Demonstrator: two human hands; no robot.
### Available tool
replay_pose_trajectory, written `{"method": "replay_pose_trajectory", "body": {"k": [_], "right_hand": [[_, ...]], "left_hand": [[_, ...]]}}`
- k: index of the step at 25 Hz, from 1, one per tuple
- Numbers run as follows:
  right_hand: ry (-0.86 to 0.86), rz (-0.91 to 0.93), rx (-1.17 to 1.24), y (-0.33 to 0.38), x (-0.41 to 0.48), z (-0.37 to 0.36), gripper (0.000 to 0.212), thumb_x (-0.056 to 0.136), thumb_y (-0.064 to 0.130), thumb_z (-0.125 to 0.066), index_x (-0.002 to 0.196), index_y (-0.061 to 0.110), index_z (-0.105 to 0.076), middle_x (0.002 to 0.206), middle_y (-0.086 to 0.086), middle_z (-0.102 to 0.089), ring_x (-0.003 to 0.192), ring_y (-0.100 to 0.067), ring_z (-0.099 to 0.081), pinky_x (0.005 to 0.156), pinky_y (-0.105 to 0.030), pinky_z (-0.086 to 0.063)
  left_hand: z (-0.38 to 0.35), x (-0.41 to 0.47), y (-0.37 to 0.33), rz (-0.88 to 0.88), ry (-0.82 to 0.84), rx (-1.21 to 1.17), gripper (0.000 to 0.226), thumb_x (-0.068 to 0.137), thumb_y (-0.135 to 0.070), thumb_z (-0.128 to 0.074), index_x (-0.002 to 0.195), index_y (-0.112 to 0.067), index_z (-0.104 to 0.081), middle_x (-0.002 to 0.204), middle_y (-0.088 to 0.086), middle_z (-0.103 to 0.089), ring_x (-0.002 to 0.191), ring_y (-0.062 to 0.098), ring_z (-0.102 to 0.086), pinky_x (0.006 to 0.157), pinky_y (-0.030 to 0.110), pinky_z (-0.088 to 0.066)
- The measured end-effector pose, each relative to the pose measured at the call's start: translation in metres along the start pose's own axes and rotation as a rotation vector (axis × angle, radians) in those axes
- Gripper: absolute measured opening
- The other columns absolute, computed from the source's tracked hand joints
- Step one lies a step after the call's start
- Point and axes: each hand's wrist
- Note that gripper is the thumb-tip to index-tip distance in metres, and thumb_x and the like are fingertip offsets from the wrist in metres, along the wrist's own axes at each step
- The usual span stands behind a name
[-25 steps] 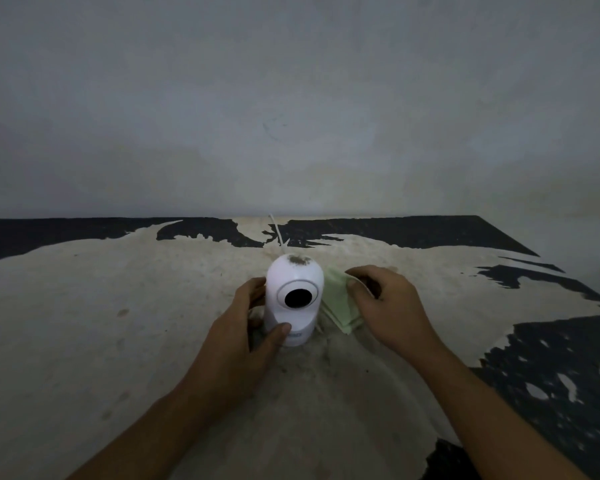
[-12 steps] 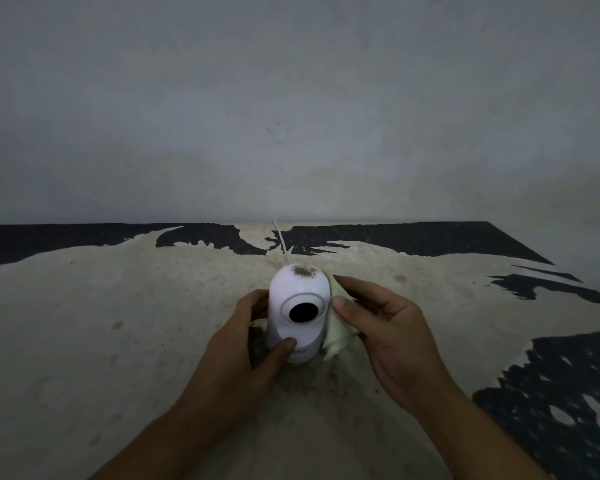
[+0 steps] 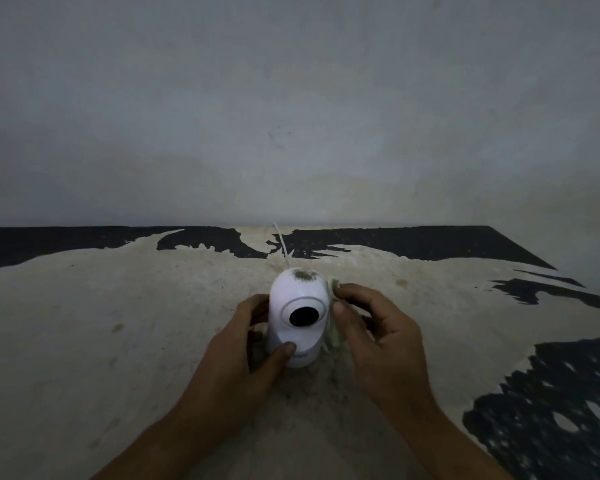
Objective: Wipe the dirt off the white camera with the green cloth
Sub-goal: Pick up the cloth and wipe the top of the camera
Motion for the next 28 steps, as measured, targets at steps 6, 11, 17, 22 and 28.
{"method": "replay_pose_trajectory", "body": {"k": [6, 11, 17, 22, 28], "right_hand": [[0.036, 0.415, -0.394, -0.003, -0.001, -0.004, 0.035, 0.092, 0.016, -0.051, 0.124, 0.004, -0.060, 0.108, -0.014, -0.063, 0.099, -0.024, -0.060, 0.080, -0.038, -0.053], [0.025, 0.340, -0.320, -0.002, 0.003, -0.007, 0.037, 0.095, 0.016, -0.044, 0.128, 0.003, -0.055, 0.108, -0.013, -0.058, 0.097, -0.018, -0.057, 0.080, -0.027, -0.051], [0.089, 0.429, -0.390, 0.000, 0.003, -0.005, 0.046, 0.103, 0.030, -0.028, 0.125, 0.002, -0.057, 0.119, -0.019, -0.058, 0.110, -0.025, -0.055, 0.092, -0.031, -0.050], [0.032, 0.376, -0.369, -0.006, 0.005, -0.004, 0.036, 0.099, 0.020, -0.037, 0.124, 0.005, -0.058, 0.115, -0.014, -0.063, 0.108, -0.022, -0.058, 0.095, -0.029, -0.048], [0.050, 0.430, -0.424, -0.006, 0.004, -0.007, 0.042, 0.103, 0.025, -0.030, 0.123, 0.002, -0.059, 0.116, -0.017, -0.063, 0.109, -0.024, -0.057, 0.094, -0.032, -0.050]], "left_hand": [[-0.001, 0.000, 0.000, 0.017, 0.005, 0.026, 0.058, 0.076, -0.039, -0.062, 0.118, -0.045, -0.023, 0.110, -0.034, -0.036, 0.089, -0.018, -0.040, 0.072, 0.002, -0.035], [-0.001, 0.000, 0.001, 0.008, -0.001, 0.024, 0.058, 0.075, -0.039, -0.062, 0.119, -0.045, -0.025, 0.114, -0.031, -0.039, 0.092, -0.017, -0.042, 0.073, 0.002, -0.036], [-0.002, 0.001, 0.002, 0.029, -0.001, 0.014, 0.061, 0.074, -0.040, -0.062, 0.124, -0.040, -0.027, 0.117, -0.026, -0.041, 0.092, -0.013, -0.042, 0.078, 0.006, -0.036], [-0.001, 0.000, 0.001, 0.032, 0.000, 0.016, 0.060, 0.075, -0.042, -0.061, 0.124, -0.042, -0.026, 0.114, -0.030, -0.039, 0.093, -0.013, -0.043, 0.078, 0.005, -0.036], [-0.002, 0.001, 0.000, 0.029, -0.008, 0.014, 0.060, 0.076, -0.038, -0.063, 0.124, -0.040, -0.027, 0.111, -0.032, -0.038, 0.092, -0.013, -0.043, 0.077, 0.005, -0.036]]}}
Point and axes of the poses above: each hand's wrist, its own x-axis towards the middle knuckle, its own z-axis out of the back of the hand, y = z × x
